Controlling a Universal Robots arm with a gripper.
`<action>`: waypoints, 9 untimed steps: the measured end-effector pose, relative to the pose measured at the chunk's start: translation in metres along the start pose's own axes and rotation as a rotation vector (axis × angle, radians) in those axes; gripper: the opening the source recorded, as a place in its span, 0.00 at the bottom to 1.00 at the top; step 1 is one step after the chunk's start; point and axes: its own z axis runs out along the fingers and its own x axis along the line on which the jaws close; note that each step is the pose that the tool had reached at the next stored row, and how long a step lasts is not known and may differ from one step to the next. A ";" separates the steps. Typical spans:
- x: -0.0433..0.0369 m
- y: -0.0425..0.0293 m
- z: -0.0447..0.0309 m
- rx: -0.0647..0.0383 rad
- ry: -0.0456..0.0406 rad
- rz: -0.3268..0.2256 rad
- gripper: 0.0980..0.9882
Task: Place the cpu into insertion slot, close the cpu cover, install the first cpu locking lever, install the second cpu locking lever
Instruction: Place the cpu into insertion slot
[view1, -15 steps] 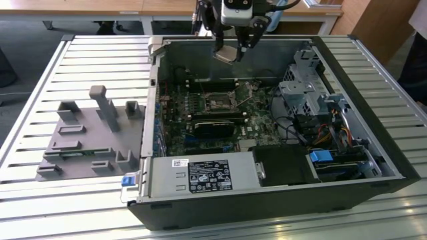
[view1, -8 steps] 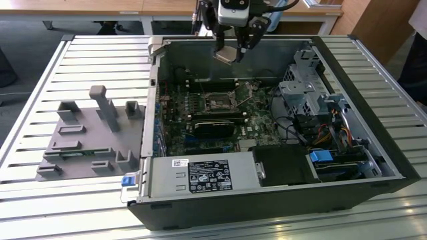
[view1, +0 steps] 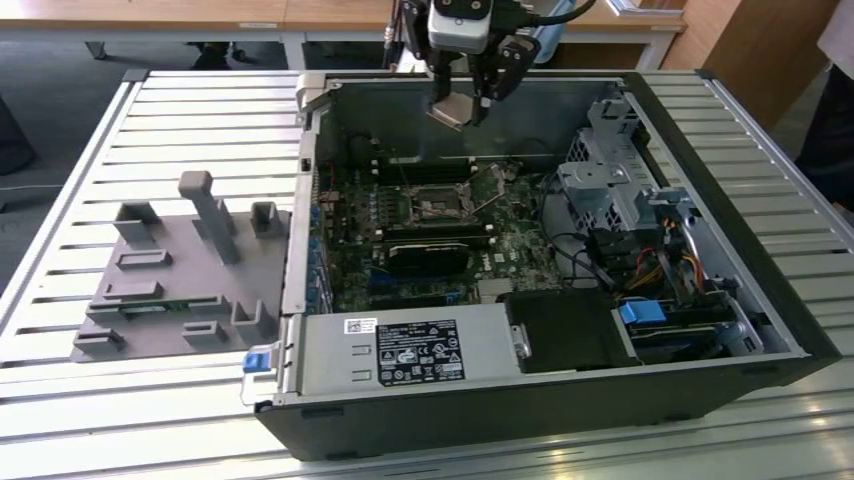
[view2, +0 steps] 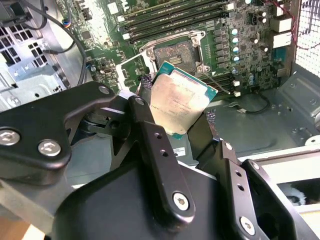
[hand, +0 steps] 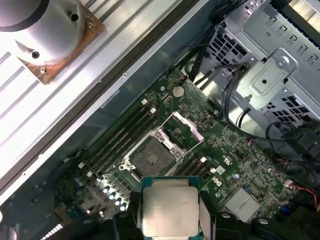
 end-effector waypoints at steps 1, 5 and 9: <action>0.0000 0.0000 0.0000 0.000 -0.0008 0.008 0.50; 0.0000 0.0000 0.0004 0.000 -0.0036 0.039 0.50; 0.0000 -0.0001 0.0007 0.000 -0.0065 0.071 0.50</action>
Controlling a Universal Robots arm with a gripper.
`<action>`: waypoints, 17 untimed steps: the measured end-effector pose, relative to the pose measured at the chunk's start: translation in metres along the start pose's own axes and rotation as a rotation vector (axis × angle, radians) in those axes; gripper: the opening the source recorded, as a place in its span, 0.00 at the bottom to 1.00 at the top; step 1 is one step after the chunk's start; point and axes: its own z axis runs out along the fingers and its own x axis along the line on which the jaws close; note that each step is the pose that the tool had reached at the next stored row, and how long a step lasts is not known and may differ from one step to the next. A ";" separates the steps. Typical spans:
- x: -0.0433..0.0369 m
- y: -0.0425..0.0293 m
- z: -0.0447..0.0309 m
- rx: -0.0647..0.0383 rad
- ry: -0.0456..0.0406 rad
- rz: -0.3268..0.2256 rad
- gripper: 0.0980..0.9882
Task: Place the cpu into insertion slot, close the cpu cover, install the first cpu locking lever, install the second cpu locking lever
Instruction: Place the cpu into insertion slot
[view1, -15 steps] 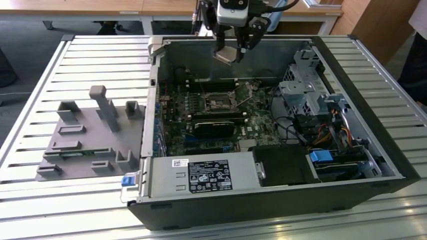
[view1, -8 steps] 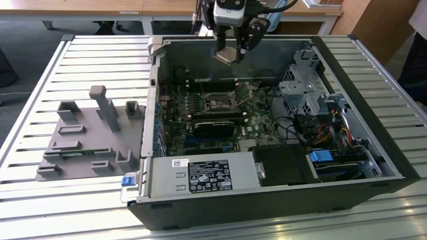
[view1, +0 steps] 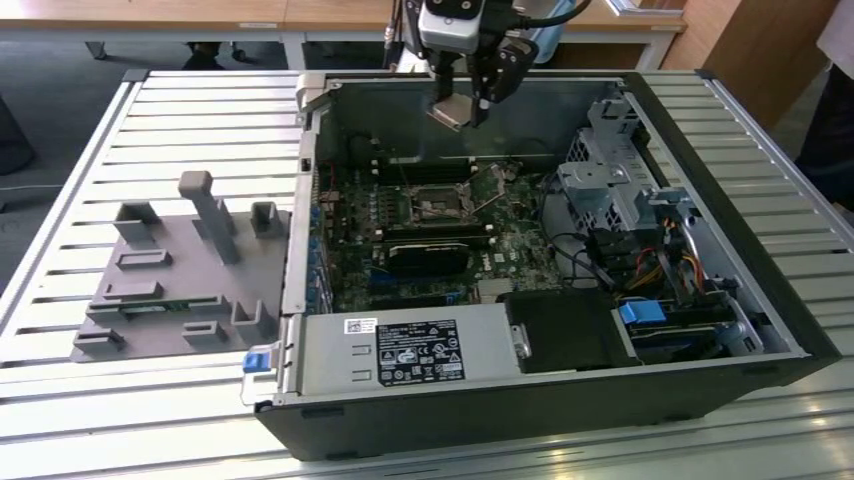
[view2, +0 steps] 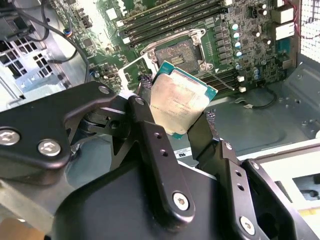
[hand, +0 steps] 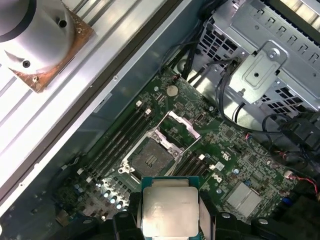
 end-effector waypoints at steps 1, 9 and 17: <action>0.0000 0.0000 0.0001 0.000 -0.0008 0.008 0.50; 0.0000 -0.0001 0.0009 0.001 -0.0072 0.077 0.50; 0.0000 -0.0001 0.0017 0.001 -0.0144 0.148 0.50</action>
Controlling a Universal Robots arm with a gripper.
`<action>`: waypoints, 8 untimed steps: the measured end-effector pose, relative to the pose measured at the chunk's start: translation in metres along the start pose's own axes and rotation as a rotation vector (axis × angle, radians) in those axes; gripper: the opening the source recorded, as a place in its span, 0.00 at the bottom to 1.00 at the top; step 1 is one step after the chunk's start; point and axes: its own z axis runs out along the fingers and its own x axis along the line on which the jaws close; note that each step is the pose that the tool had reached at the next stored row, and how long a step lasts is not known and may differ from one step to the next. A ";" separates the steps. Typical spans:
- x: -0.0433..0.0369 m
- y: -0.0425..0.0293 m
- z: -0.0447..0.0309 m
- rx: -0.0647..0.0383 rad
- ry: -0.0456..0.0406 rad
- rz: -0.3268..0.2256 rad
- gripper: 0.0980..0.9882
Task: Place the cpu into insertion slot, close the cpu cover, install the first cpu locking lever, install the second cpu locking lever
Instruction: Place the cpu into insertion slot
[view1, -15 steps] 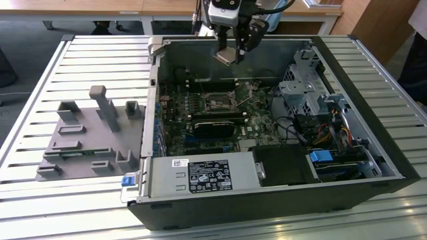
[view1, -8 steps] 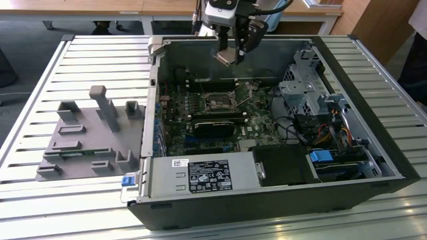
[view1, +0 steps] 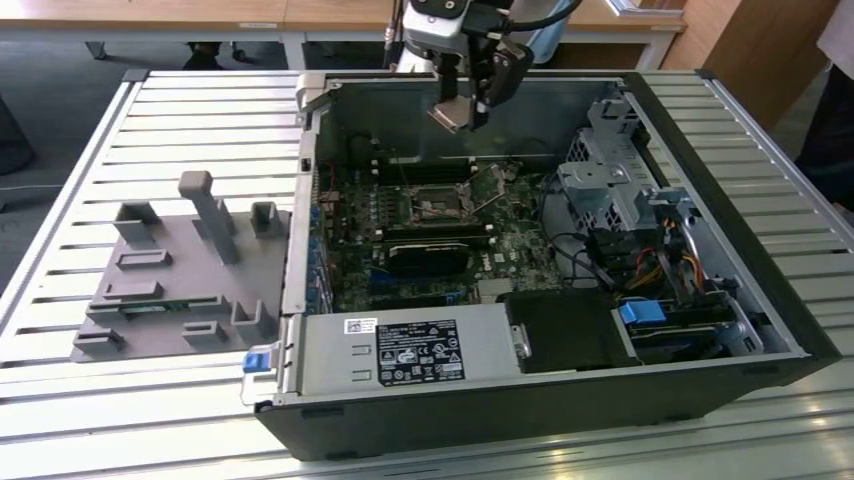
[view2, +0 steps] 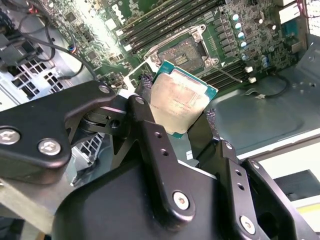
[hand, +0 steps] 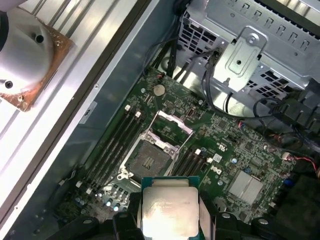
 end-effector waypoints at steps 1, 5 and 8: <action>0.0000 0.0000 0.0001 0.000 -0.0009 0.009 0.50; 0.0000 0.0000 0.0005 0.001 -0.0051 0.047 0.50; 0.0000 -0.0001 0.0008 0.001 -0.0081 0.077 0.50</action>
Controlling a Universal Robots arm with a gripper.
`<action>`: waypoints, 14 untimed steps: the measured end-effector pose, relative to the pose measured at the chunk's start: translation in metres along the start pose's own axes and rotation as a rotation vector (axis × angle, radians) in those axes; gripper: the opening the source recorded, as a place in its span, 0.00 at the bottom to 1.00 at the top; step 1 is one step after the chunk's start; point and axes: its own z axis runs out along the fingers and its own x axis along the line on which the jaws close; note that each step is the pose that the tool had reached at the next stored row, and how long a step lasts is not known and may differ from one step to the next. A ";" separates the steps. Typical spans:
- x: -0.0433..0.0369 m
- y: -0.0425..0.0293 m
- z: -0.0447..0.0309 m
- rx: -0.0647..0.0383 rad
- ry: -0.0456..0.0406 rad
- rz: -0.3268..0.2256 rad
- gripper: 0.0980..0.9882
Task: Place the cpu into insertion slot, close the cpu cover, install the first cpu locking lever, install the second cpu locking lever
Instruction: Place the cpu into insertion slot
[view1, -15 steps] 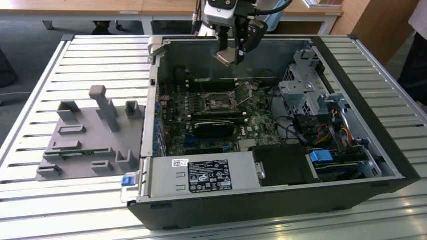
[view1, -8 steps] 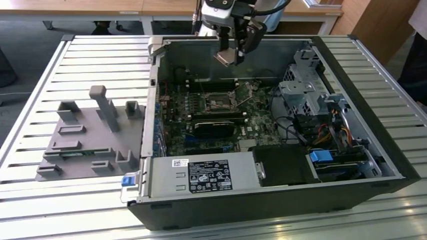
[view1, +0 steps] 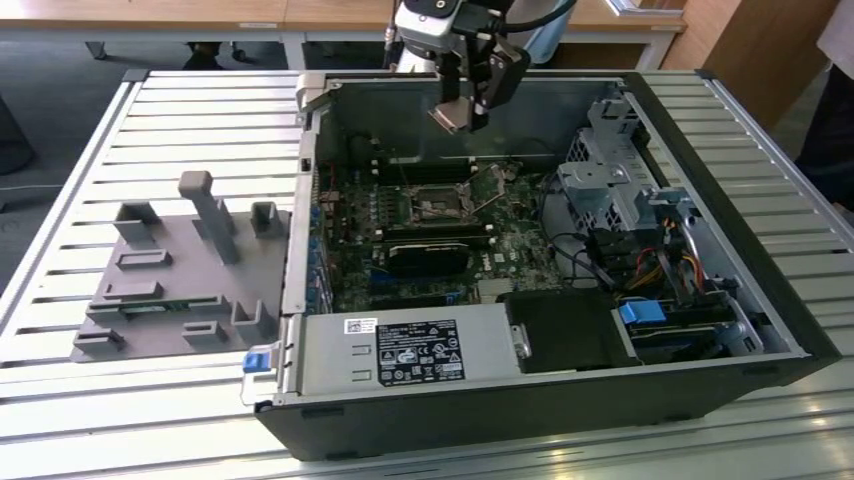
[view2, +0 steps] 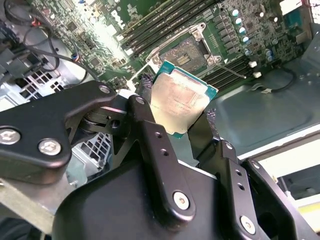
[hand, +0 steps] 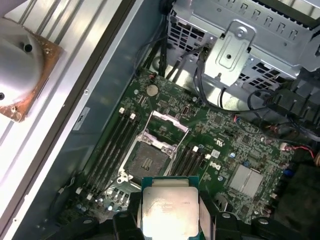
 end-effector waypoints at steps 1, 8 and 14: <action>0.0000 0.0000 0.0001 0.000 -0.0009 0.009 0.50; 0.0000 0.0000 0.0008 0.001 -0.0081 0.076 0.50; 0.0000 -0.0001 0.0013 0.002 -0.0143 0.134 0.50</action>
